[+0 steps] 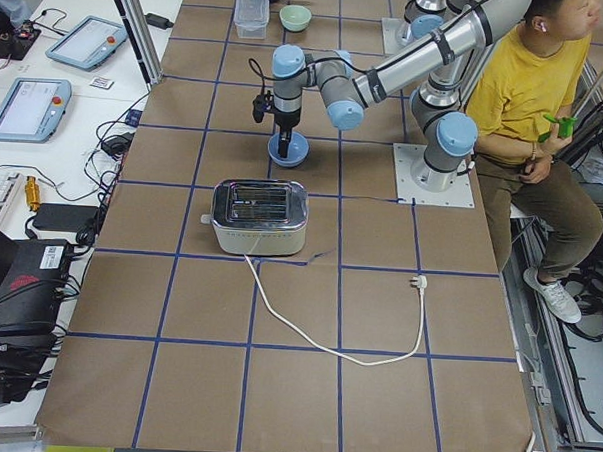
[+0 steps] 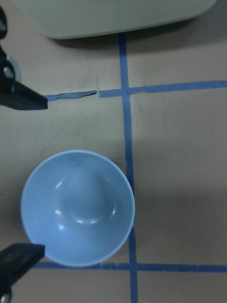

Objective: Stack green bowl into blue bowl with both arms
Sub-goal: 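Lower left gripper to blue bowl while right gripper descends to green bowl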

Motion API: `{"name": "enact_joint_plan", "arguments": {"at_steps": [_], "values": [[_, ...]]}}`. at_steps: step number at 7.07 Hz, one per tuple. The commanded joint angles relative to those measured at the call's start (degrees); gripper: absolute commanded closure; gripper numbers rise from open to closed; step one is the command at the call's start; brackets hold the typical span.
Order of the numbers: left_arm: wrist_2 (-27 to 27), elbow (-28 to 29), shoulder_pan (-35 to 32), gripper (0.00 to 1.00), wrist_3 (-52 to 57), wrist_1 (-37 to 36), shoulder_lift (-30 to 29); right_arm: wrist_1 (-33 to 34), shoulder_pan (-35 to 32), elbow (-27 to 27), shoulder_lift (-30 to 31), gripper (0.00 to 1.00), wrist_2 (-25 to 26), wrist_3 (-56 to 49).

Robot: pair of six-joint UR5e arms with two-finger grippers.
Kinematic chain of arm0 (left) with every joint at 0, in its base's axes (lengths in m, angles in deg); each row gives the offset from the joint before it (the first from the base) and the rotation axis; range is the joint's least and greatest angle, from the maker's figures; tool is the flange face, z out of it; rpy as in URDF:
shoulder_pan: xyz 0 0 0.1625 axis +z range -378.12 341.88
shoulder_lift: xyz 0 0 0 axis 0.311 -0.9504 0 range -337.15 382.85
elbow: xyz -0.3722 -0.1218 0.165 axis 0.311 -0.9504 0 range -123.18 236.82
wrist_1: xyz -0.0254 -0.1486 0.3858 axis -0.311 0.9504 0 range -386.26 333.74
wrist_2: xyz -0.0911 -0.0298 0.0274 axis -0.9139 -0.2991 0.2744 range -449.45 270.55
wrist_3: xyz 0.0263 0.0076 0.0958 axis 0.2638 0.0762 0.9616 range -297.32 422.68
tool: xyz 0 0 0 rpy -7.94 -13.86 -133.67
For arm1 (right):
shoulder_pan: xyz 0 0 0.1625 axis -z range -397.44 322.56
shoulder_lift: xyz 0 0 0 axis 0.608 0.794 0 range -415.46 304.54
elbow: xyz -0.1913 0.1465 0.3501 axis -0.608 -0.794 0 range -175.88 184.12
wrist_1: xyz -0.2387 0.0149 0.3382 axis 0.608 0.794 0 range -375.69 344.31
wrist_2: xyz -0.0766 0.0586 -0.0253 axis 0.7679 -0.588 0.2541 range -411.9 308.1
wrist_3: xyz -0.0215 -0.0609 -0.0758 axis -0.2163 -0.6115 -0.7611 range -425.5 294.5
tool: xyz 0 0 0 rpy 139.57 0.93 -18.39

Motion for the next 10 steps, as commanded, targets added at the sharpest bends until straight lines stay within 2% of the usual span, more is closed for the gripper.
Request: {"name": "enact_joint_plan", "arguments": {"at_steps": [1,2,3,4,5,6,7,8,10], "values": [[0.2,-1.1,0.3,0.24,0.5,-1.8,-4.5,15.4,2.9,5.7,-4.9,0.00,0.1,-0.2],[-0.1,-1.2,0.8,0.24,0.1,-1.9,-6.1,22.9,3.1,9.7,-5.7,0.00,0.0,-0.7],[-0.4,-0.8,1.1,0.33,0.6,-2.1,-7.3,28.1,3.2,13.5,-7.7,0.00,0.1,-1.5],[-0.4,-0.6,1.3,0.81,3.1,-2.2,-7.1,34.2,3.2,16.1,-11.1,0.00,0.2,-0.9],[-0.7,0.0,1.1,0.94,3.0,-2.1,-7.0,37.9,3.2,17.6,-12.8,0.00,0.4,-1.4],[-2.2,0.5,0.2,0.99,2.2,-1.1,-6.4,38.4,3.4,19.8,-14.1,0.00,0.4,-1.2],[-8.2,0.3,-0.4,0.99,0.7,1.3,-5.4,38.3,5.1,21.8,-14.2,0.00,0.1,-1.5],[-8.5,0.5,-1.9,1.00,0.4,1.5,-5.2,38.3,7.0,23.5,-14.2,0.00,-0.4,-1.6],[-9.2,1.6,-9.2,1.00,-9.9,1.3,-5.5,39.4,7.4,24.4,-15.3,0.00,-0.6,-1.5]]}}
